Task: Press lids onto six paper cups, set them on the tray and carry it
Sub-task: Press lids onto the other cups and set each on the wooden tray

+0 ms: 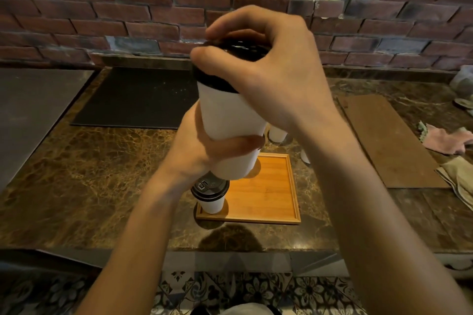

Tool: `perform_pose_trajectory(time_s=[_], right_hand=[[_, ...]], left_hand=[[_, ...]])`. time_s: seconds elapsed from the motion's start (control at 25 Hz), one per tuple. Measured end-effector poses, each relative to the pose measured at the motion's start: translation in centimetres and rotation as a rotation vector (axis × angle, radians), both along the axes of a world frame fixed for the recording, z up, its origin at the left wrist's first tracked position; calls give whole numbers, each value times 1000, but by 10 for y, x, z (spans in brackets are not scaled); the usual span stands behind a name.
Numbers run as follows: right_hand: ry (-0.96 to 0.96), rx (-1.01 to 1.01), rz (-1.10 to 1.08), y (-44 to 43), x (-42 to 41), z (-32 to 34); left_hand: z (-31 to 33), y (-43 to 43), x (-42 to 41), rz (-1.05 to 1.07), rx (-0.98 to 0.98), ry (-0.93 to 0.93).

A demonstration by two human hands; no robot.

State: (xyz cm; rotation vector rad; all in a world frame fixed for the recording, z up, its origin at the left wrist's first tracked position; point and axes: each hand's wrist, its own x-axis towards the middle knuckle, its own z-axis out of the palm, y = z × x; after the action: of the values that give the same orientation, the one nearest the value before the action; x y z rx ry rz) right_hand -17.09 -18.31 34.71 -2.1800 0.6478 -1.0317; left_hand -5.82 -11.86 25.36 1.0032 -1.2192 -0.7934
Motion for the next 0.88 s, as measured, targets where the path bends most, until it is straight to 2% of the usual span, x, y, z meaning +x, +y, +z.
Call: perform_pose_trajectory(time_s=[0.08,0.2,0.24,0.32,0.48,0.56,0.64,0.72,0.88], right_hand=[[107,-63,-79,4,5,4],[370,-234,-246,2,13,4],[397,-279,-265,0,14,5],[349,-288,-101,-6,10,11],[290,-64,554,-37,-10,21],[286,17,655,-48,-12,17],[284,52,583,-48,-12,14],[314,0,411,-43,-8,12],[401,-141,-167,-20,18,-2]], left_hand=[[3,-1,-3,73,-4,-50],[4,-3,-5,126,38,-129],[4,-4,-5,139,49,-137],[6,-4,-5,134,59,-115],[4,-3,6,-140,83,-11],[2,-4,7,-239,89,6],[0,-7,3,-188,114,20],[-1,-11,-2,-74,108,5],[-1,-21,-14,256,103,-21]])
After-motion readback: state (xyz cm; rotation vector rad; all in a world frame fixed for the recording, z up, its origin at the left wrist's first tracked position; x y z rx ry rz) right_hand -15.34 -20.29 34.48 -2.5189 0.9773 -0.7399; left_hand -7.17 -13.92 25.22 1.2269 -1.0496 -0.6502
